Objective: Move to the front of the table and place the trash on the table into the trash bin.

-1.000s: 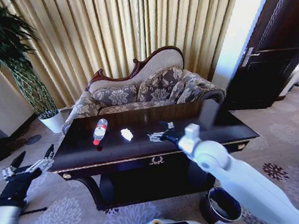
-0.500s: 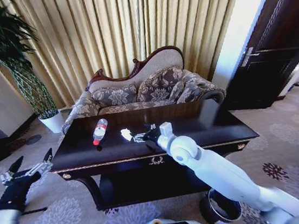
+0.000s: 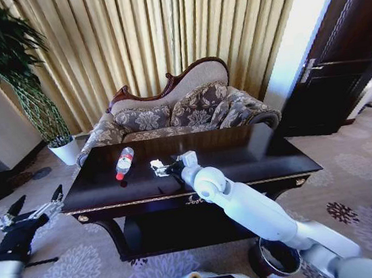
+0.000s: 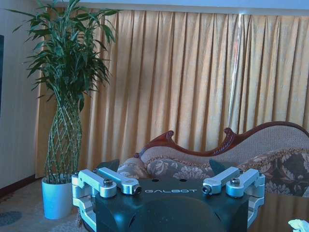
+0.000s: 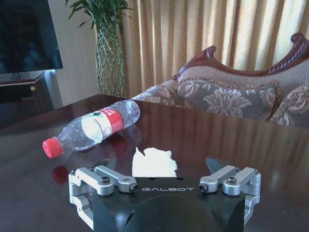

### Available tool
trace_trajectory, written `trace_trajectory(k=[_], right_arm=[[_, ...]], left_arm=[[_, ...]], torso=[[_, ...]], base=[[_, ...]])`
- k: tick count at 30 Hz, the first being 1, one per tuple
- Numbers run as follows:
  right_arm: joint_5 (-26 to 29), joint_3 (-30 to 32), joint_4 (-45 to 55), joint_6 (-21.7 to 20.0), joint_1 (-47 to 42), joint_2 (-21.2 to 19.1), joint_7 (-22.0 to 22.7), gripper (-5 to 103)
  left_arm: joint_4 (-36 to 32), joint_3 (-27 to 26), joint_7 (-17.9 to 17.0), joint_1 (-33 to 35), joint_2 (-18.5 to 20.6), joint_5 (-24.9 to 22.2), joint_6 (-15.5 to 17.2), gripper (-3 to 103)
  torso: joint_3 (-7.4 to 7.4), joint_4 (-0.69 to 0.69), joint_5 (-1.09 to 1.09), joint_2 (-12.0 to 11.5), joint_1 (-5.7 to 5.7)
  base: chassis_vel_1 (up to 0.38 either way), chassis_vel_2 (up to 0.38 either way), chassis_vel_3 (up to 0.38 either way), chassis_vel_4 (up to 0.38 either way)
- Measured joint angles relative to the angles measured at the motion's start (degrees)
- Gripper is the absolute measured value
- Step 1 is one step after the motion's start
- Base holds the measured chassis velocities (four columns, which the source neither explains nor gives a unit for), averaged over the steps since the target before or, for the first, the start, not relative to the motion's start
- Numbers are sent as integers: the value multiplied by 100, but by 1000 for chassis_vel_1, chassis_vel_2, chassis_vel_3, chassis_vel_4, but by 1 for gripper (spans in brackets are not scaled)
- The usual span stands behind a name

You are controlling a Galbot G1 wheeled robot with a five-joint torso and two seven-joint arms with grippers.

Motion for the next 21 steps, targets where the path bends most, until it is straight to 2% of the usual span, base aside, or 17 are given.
trace_trajectory(k=[12, 21], right_arm=[[74, -211, -385, 0, 59, 386, 174, 100], [31, -157, -705, 11, 151, 406, 174, 100]], left_arm=[[0, 7, 23, 13, -51, 16, -6, 100], [0, 15, 82, -10, -60, 20, -18, 100]], torso=[[0, 0, 0, 0, 0], [0, 0, 0, 0, 0]], base=[[0, 0, 0, 0], [0, 0, 0, 0]])
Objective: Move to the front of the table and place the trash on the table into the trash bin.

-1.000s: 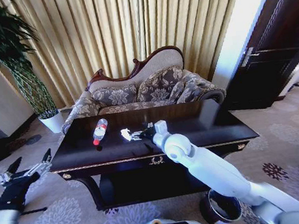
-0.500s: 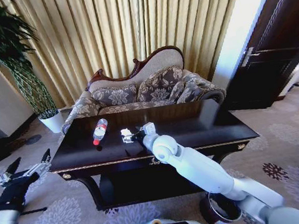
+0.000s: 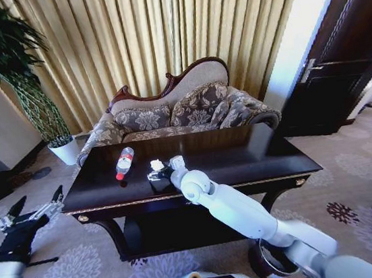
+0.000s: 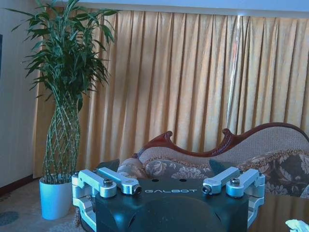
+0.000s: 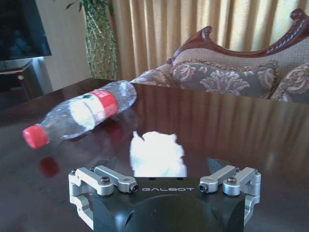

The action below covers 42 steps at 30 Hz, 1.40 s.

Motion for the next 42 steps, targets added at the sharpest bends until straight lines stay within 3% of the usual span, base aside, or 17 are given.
trace_trajectory(k=[8, 14, 16, 17, 20, 23, 24, 27, 29, 30, 35, 42], right_arm=[[-29, 20, -53, 7, 11, -30, -19, 101], [-79, -32, -68, 8, -34, -26, -38, 83], [-115, -39, -103, 9, -24, -18, -42, 71], [-115, -39, -103, 9, -24, -18, -42, 71], [-122, -39, -115, 13, -4, -24, -43, 55], [-123, -39, -115, 16, -3, -37, -43, 49], [-123, -37, -109, 18, -5, -49, -43, 38], [-124, -29, -94, 20, -14, -63, -43, 34], [-124, -22, -69, 23, -26, -88, -43, 22], [-124, -22, -69, 23, -26, -88, -43, 22], [-124, 0, -11, 27, -38, -139, -44, 3], [-119, 163, 99, 118, -42, -177, -44, 1]], left_arm=[[0, 22, 2, -17, 25, -1, 0, 100], [0, 27, -1, -36, 69, -12, 0, 100], [0, 27, -3, -37, 77, -18, 1, 100], [0, 27, -3, -37, 77, -18, 1, 100], [0, 34, -3, -38, 71, -19, 4, 100], [0, 39, -4, -40, 65, -19, 5, 100], [0, 41, -4, -40, 62, -20, 6, 100], [0, 42, -4, -40, 58, -21, 6, 100], [0, 43, -2, -41, 54, -22, 6, 100], [0, 43, -2, -41, 54, -22, 6, 100], [0, 44, 11, -42, 52, -22, 7, 100], [0, 48, 11, -55, 66, -27, 9, 100]], torso=[[0, 0, 0, 0, 0], [0, 0, 0, 0, 0], [0, 0, 0, 0, 0], [0, 0, 0, 0, 0], [0, 0, 0, 0, 0], [0, 0, 0, 0, 0], [0, 0, 0, 0, 0], [0, 0, 0, 0, 0], [0, 0, 0, 0, 0], [0, 0, 0, 0, 0], [0, 0, 0, 0, 0], [0, 1, 0, 0, 0]], base=[[0, 0, 0, 0], [0, 0, 0, 0], [0, 0, 0, 0], [0, 0, 0, 0], [0, 0, 0, 0], [0, 0, 0, 0], [0, 0, 0, 0], [0, 0, 0, 0], [0, 0, 0, 0], [0, 0, 0, 0], [0, 0, 0, 0], [0, 0, 0, 0]])
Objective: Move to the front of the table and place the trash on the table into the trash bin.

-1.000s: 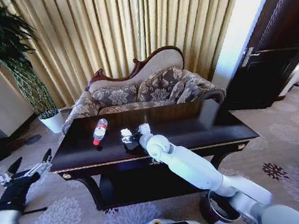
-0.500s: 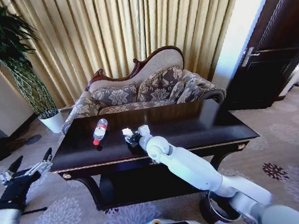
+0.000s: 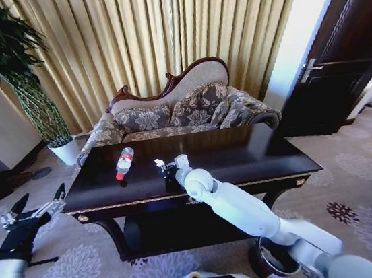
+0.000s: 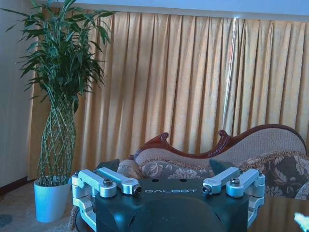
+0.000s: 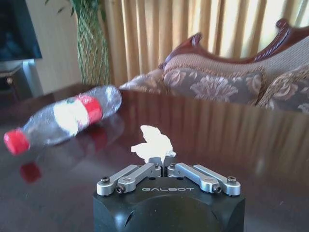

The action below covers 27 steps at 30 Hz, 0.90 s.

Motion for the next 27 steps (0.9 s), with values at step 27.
trace_trajectory(k=[27], right_arm=[[-1197, 4148, 2251, 1210, -3692, -1503, -1322, 1]], left_arm=[[0, 118, -82, -142, 332, -416, 194, 100]], torso=[[-1, 0, 0, 1, -1]], base=[[0, 0, 0, 0]])
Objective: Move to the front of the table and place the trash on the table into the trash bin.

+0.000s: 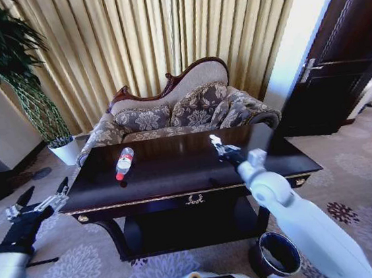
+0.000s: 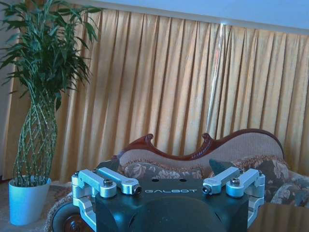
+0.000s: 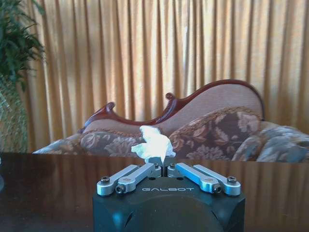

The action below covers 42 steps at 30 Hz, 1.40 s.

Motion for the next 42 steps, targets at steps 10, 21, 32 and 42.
trace_trajectory(k=[10, 21, 32, 42], right_arm=[[-13, 1080, 1030, 8, -1182, 151, -37, 1], [-29, 1416, 1515, 8, -1654, 276, -24, 1], [-81, 1415, 1648, 3, -1849, 337, 1, 1], [-315, 1191, 1441, 67, -1979, 519, 4, 1]], left_arm=[[0, 34, -91, -56, 166, -127, 111, 100], [0, 16, -92, -57, 249, -188, 118, 100], [0, -12, -81, -22, 205, -244, 117, 100], [0, 6, -75, -47, 108, -247, 112, 100]], torso=[[0, 0, -1, 0, 0], [1, 0, 0, -1, 2], [0, 0, 0, 0, 0], [-1, 1, -1, 1, -2]], base=[[0, 0, 0, 0], [25, -33, -29, 22], [145, -148, -140, 153], [121, -106, -116, 105]])
